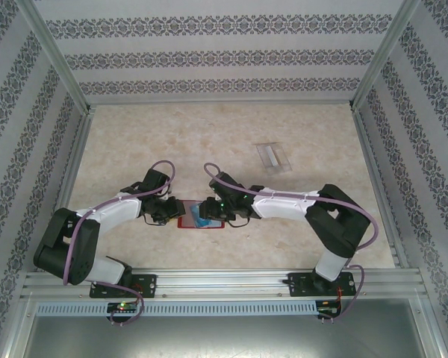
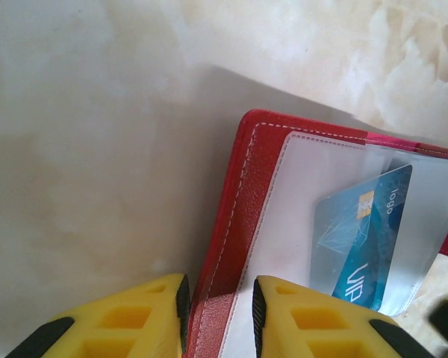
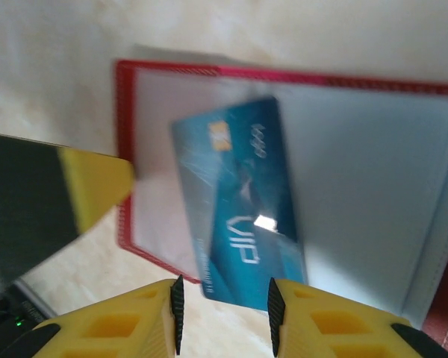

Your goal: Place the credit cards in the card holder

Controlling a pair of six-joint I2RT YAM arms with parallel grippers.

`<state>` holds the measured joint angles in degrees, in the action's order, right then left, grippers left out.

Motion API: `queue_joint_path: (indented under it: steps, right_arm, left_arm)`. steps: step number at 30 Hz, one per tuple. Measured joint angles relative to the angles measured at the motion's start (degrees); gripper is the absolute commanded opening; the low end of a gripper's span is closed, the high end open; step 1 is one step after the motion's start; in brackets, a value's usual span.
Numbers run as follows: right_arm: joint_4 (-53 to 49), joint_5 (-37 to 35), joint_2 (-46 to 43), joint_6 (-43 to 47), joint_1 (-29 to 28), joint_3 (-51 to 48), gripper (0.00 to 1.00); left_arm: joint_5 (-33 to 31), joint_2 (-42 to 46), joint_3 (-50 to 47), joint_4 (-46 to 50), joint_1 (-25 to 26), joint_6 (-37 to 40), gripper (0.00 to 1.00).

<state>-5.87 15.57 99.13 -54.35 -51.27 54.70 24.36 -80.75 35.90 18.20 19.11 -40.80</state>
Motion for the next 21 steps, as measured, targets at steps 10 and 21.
queue_joint_path:
  steps: [10,21]
  right_arm:
    - [-0.6,0.6,1.1,-3.3,0.2,-0.7,0.37]
    - [-0.1,1.6,2.5,-4.0,0.2,-0.7,0.40]
  left_arm:
    - [0.9,-0.5,-0.4,-1.0,0.0,0.0,0.31]
    - [1.1,-1.7,-0.4,-1.2,0.0,0.0,0.29]
